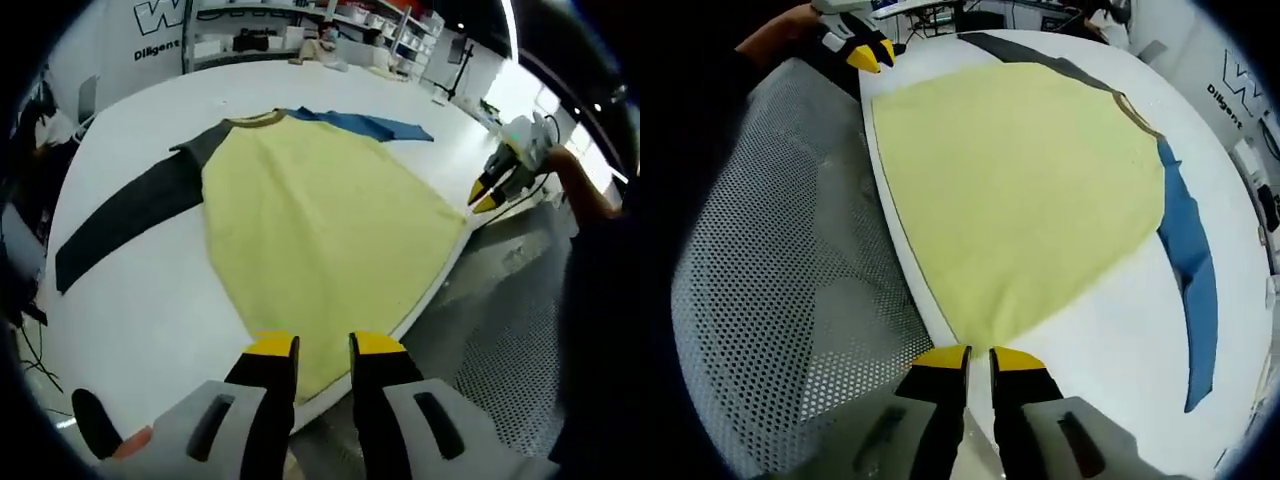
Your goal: Fold the garment on the visible template until the final outline fits inside the template.
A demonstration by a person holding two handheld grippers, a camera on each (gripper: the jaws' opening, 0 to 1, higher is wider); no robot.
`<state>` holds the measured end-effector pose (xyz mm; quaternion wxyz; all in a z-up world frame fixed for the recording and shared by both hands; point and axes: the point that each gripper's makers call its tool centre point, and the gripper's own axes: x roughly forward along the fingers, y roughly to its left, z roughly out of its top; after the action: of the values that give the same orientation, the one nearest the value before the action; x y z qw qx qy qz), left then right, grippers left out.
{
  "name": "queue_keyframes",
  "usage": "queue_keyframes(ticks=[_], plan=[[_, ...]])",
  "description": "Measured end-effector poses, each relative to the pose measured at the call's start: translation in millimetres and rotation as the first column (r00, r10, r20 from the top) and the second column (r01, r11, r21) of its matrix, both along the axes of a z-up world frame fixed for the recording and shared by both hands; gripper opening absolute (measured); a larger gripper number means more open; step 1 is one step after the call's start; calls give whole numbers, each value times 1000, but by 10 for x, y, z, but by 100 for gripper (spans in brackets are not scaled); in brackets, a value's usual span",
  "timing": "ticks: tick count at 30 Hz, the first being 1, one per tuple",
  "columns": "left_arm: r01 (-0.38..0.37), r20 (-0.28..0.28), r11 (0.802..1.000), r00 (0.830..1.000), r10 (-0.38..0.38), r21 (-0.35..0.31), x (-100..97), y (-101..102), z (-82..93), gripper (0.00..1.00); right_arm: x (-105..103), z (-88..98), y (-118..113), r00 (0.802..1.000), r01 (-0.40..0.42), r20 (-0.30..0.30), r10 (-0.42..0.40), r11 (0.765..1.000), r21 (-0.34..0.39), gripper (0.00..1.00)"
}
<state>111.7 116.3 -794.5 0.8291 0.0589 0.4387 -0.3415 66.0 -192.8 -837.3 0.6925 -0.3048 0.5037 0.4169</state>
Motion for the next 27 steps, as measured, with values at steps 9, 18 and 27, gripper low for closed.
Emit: queue_keyframes(ticks=[9, 18, 27], plan=[[-83, 126, 993, 988, 94, -90, 370, -294, 158, 24, 346, 163, -56, 987, 104, 117, -107, 994, 34, 3], [-211, 355, 950, 891, 283, -229, 528, -330, 598, 22, 723, 276, -240, 937, 251, 227, -265, 964, 90, 3], [-192, 459, 944, 836, 300, -269, 363, -478, 696, 32, 1117, 378, -699, 824, 428, 335, -456, 890, 159, 2]])
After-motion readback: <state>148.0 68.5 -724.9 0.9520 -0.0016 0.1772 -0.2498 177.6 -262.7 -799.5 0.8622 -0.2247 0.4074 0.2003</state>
